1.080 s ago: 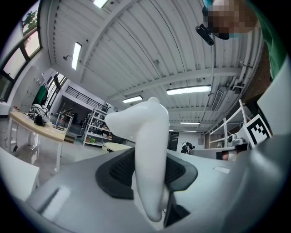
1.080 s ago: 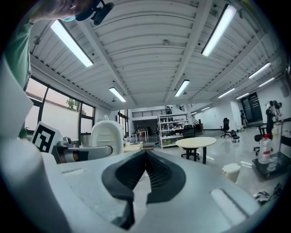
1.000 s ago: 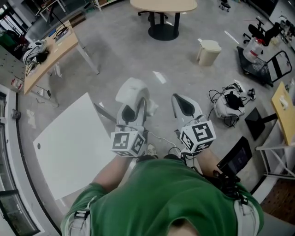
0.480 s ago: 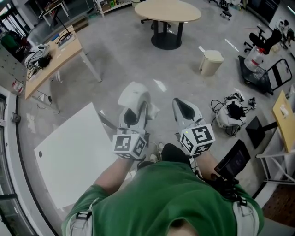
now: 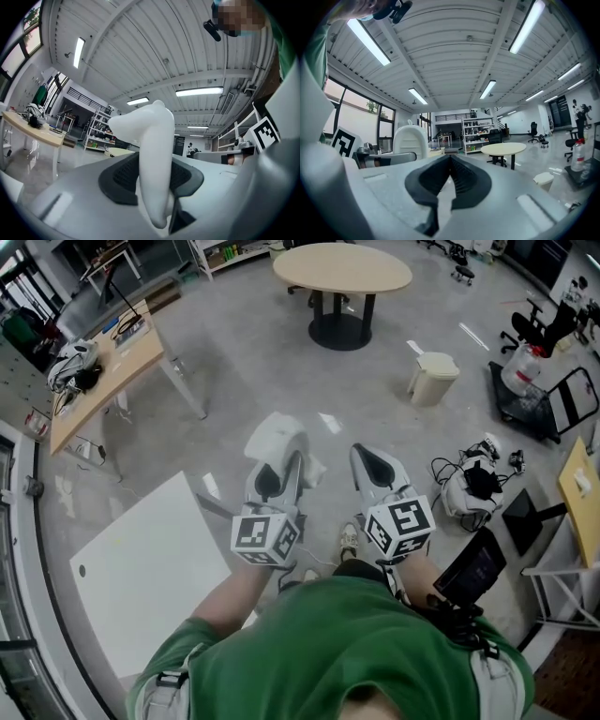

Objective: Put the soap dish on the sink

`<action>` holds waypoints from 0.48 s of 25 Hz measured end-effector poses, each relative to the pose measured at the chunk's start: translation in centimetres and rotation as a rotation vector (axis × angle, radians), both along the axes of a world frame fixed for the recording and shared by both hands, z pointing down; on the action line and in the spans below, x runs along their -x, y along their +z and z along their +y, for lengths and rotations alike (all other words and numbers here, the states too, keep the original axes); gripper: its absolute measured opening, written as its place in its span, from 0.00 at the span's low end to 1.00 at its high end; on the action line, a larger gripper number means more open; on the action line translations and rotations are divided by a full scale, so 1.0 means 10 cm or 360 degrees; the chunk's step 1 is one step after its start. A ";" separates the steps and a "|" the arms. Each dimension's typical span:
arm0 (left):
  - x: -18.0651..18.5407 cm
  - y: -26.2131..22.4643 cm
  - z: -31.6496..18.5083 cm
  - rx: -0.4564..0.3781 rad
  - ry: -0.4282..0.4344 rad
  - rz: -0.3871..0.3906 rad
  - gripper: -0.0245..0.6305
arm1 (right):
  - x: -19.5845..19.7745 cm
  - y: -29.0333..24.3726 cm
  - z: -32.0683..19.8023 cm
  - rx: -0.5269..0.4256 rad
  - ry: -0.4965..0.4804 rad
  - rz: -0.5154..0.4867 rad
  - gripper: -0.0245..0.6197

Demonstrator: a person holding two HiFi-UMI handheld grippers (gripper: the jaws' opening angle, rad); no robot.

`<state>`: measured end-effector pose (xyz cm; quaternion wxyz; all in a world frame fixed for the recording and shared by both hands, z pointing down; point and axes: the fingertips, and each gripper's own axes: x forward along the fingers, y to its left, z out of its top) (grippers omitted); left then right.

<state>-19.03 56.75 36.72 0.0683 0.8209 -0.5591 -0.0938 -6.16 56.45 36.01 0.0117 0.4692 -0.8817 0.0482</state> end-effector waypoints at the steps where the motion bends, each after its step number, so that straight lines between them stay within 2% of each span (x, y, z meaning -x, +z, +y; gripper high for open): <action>1: -0.04 0.00 -0.09 0.0000 -0.0003 -0.0004 0.27 | -0.02 0.00 -0.10 -0.0002 -0.0011 -0.0003 0.04; 12: -0.60 -0.05 -1.14 -0.0004 -0.0026 -0.0034 0.27 | -0.48 -0.07 -1.17 -0.0023 -0.0069 -0.0049 0.04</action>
